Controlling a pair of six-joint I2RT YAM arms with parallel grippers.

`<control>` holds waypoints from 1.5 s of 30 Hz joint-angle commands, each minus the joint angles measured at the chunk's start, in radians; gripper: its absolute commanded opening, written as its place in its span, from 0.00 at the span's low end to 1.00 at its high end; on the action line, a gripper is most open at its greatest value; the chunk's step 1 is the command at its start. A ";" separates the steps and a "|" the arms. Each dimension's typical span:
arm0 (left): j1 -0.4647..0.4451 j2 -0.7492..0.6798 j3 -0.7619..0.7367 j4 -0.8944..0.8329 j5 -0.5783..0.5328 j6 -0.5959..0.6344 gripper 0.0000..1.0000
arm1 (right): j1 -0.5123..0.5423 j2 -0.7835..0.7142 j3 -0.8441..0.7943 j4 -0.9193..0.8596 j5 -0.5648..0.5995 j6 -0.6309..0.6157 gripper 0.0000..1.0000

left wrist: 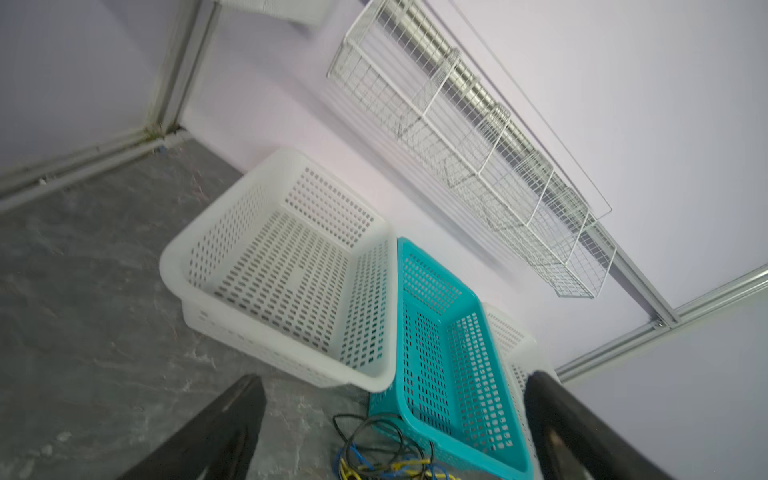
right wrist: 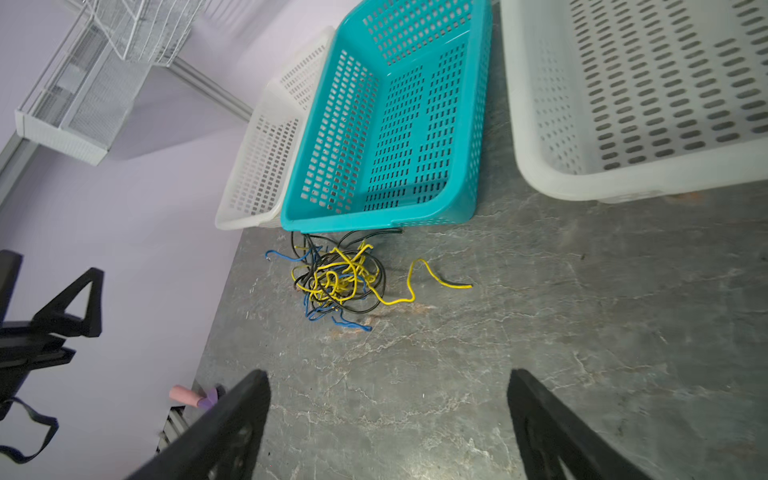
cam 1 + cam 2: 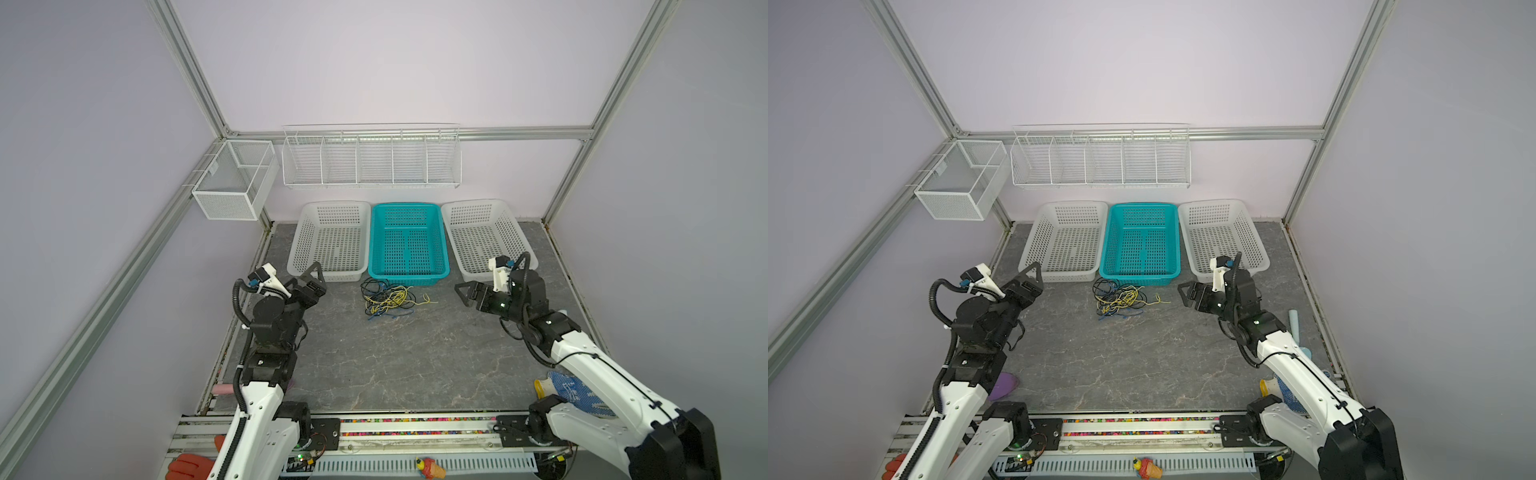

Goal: Untangle the cables
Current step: 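Move both grippers forward toward the tangled wire pile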

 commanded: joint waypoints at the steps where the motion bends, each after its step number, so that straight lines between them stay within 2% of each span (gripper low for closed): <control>1: -0.025 0.023 0.015 -0.106 0.104 -0.102 0.98 | 0.064 0.023 -0.017 0.069 0.086 -0.041 0.93; 3: -0.071 0.034 0.029 -0.175 0.097 -0.092 0.98 | 0.106 0.051 -0.008 0.070 0.106 -0.064 0.94; 6: -0.195 0.049 0.004 -0.189 0.000 -0.094 0.99 | 0.164 0.084 0.007 0.059 0.132 -0.088 0.97; 9: -0.282 0.103 -0.010 -0.204 -0.061 -0.113 0.99 | 0.222 0.078 -0.010 0.075 0.152 -0.106 0.98; 12: -0.329 0.150 -0.043 -0.168 -0.063 -0.162 1.00 | 0.294 0.051 -0.021 0.060 0.252 -0.159 0.98; 18: -0.372 0.264 -0.056 -0.133 -0.042 -0.291 0.98 | 0.370 0.020 -0.053 0.085 0.377 -0.196 0.97; 23: -0.425 0.377 -0.027 -0.074 -0.043 -0.341 0.98 | 0.421 0.013 -0.091 0.134 0.476 -0.216 0.96; 26: -0.432 0.431 -0.030 -0.026 -0.036 -0.387 0.98 | 0.452 0.006 -0.124 0.183 0.496 -0.218 0.95; 32: -0.432 0.524 -0.022 0.073 -0.017 -0.422 0.98 | 0.524 -0.019 -0.132 0.196 0.573 -0.255 0.94; 45: -0.432 0.764 0.124 0.149 0.032 -0.452 0.97 | 0.608 -0.022 -0.121 0.196 0.651 -0.317 0.94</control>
